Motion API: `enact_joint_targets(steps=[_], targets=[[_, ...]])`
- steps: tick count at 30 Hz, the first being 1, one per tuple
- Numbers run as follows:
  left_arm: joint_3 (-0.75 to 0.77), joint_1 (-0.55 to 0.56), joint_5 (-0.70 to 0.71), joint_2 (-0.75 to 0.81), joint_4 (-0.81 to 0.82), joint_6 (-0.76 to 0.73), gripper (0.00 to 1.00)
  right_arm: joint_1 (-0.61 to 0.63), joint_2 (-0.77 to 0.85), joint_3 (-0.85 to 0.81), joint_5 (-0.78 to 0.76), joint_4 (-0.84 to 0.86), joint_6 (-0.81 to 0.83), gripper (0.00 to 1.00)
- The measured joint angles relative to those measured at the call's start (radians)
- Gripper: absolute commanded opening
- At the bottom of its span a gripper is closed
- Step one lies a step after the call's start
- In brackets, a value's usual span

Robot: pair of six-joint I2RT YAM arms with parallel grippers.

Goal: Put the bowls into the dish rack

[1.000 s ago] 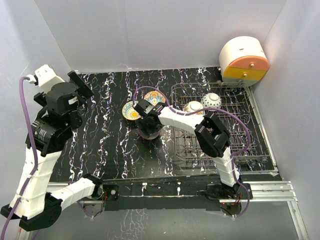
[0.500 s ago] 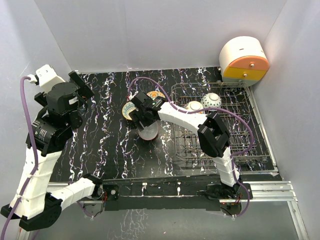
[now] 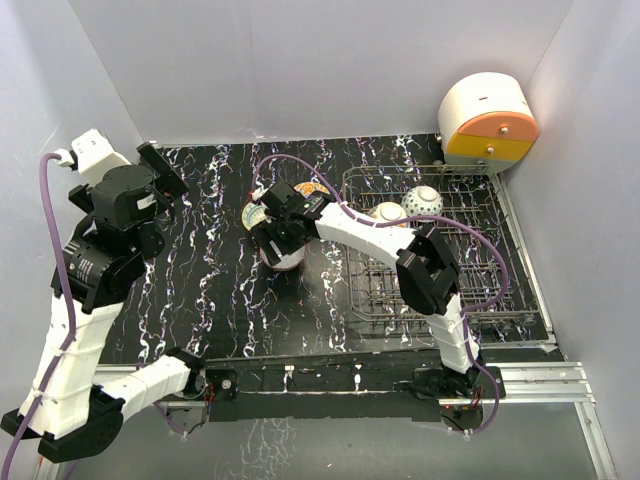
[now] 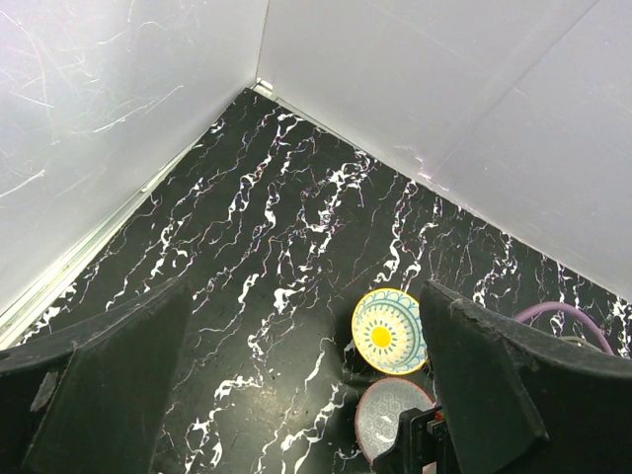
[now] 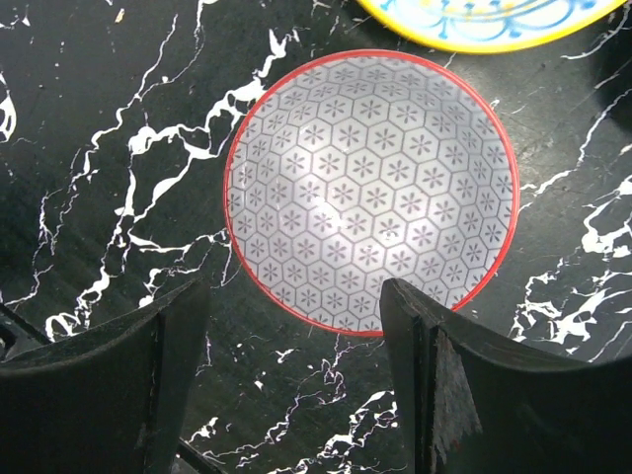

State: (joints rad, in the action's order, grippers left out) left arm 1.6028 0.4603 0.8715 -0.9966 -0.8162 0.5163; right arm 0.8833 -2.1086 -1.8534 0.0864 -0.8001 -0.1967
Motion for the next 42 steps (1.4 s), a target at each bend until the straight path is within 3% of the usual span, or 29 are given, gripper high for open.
enact_joint_targets(steps=[13, 24, 25, 31, 33, 37, 42], targets=[[0.000, 0.000, 0.000, 0.007, -0.001, 0.000, 0.95, 0.009, -0.009, -0.026, 0.072, 0.000, 0.023, 0.72], [0.001, 0.000, 0.000, 0.011, -0.004, -0.011, 0.95, 0.057, -0.132, -0.037, 0.018, 0.016, 0.094, 0.66], [0.002, 0.000, 0.001, 0.011, -0.004, -0.013, 0.95, 0.060, -0.139, -0.037, 0.010, 0.017, 0.096, 0.63], [0.003, 0.000, 0.004, 0.011, -0.004, -0.021, 0.95, 0.066, -0.140, -0.029, -0.066, 0.043, 0.117, 0.22], [0.003, 0.000, 0.004, 0.009, -0.004, -0.023, 0.95, 0.066, -0.140, -0.029, -0.092, 0.054, 0.126, 0.12], [0.003, 0.000, 0.004, 0.003, -0.003, -0.023, 0.95, 0.066, -0.107, -0.023, -0.147, 0.079, 0.144, 0.08], [0.004, 0.000, 0.003, 0.000, -0.003, -0.022, 0.95, 0.058, -0.069, 0.024, -0.083, 0.094, 0.147, 0.08]])
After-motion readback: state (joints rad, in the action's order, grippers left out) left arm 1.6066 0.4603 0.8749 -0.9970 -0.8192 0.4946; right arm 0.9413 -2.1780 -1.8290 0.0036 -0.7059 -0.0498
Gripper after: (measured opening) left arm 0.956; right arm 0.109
